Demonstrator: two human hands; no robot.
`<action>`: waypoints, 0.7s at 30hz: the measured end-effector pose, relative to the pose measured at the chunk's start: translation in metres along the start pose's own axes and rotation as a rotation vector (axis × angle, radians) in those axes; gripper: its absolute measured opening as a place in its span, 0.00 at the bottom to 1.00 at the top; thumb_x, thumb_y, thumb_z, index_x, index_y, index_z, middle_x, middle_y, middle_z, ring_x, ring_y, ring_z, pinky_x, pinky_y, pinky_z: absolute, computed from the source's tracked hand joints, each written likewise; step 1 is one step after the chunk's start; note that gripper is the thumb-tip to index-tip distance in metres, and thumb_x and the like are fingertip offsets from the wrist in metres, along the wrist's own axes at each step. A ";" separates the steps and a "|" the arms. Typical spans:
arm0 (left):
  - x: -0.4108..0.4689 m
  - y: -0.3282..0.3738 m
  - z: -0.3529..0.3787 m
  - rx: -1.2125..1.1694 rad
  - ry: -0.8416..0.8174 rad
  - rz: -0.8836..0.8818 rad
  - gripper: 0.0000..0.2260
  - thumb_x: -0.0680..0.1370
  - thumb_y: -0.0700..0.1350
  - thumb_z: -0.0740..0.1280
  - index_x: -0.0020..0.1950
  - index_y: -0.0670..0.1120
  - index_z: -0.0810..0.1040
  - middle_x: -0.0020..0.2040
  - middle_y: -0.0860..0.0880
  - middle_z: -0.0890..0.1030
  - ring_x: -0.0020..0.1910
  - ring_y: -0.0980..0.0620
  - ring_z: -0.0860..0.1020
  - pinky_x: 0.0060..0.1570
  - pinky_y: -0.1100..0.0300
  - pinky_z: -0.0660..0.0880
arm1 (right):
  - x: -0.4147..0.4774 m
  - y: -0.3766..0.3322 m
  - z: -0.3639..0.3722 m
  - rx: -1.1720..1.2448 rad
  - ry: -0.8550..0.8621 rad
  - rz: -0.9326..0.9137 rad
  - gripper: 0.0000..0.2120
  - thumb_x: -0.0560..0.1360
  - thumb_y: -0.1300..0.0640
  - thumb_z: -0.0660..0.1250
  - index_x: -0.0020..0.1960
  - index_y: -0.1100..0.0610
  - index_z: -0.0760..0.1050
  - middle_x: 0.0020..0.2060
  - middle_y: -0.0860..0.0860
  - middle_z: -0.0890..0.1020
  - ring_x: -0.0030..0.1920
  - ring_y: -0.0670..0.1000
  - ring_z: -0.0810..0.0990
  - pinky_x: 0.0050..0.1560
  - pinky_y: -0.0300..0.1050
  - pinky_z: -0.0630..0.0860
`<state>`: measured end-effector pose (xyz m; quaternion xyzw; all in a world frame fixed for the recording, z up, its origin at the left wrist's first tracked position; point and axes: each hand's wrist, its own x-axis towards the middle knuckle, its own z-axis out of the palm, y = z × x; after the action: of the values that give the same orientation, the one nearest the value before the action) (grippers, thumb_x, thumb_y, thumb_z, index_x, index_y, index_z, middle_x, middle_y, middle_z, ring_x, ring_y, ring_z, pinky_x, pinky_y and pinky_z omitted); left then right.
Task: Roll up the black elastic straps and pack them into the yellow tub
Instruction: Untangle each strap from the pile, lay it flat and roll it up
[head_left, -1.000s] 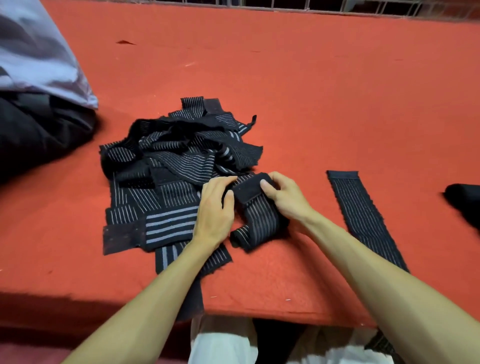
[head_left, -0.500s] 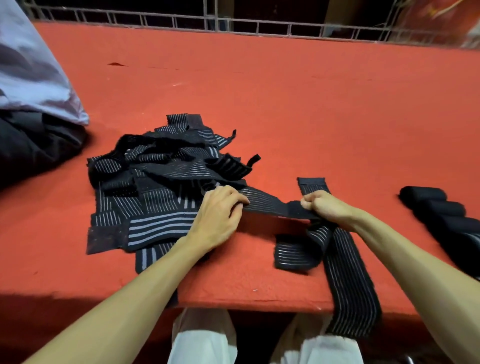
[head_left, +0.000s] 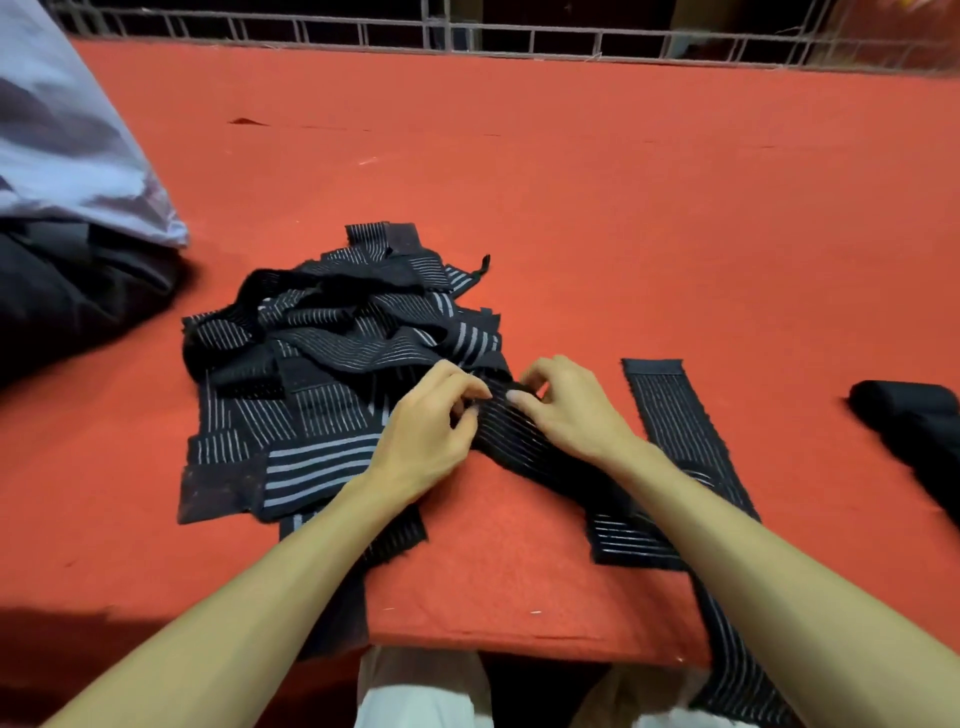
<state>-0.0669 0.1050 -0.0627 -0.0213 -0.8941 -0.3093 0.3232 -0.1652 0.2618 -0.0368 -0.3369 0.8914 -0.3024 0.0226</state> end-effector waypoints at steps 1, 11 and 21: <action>0.002 -0.002 -0.002 0.063 0.066 0.038 0.08 0.73 0.35 0.68 0.49 0.45 0.79 0.46 0.53 0.76 0.42 0.57 0.74 0.44 0.56 0.74 | 0.006 -0.005 0.013 0.099 0.018 0.035 0.10 0.76 0.49 0.68 0.49 0.56 0.77 0.45 0.50 0.78 0.46 0.49 0.75 0.47 0.40 0.66; -0.002 -0.035 0.022 -0.114 -0.165 -0.272 0.13 0.82 0.41 0.59 0.62 0.48 0.80 0.59 0.52 0.80 0.61 0.54 0.76 0.64 0.59 0.69 | -0.002 0.022 0.048 0.602 0.134 0.145 0.12 0.73 0.54 0.74 0.34 0.51 0.73 0.29 0.43 0.76 0.33 0.43 0.71 0.37 0.42 0.69; -0.001 -0.037 0.027 -0.005 -0.185 -0.324 0.16 0.79 0.36 0.59 0.56 0.54 0.80 0.54 0.56 0.80 0.56 0.54 0.77 0.58 0.50 0.74 | -0.014 0.028 0.040 1.112 0.194 0.192 0.11 0.70 0.62 0.73 0.33 0.56 0.74 0.31 0.52 0.76 0.33 0.48 0.73 0.36 0.42 0.70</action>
<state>-0.0900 0.0905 -0.0992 0.0938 -0.9110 -0.3562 0.1855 -0.1608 0.2656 -0.0872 -0.1626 0.6229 -0.7519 0.1420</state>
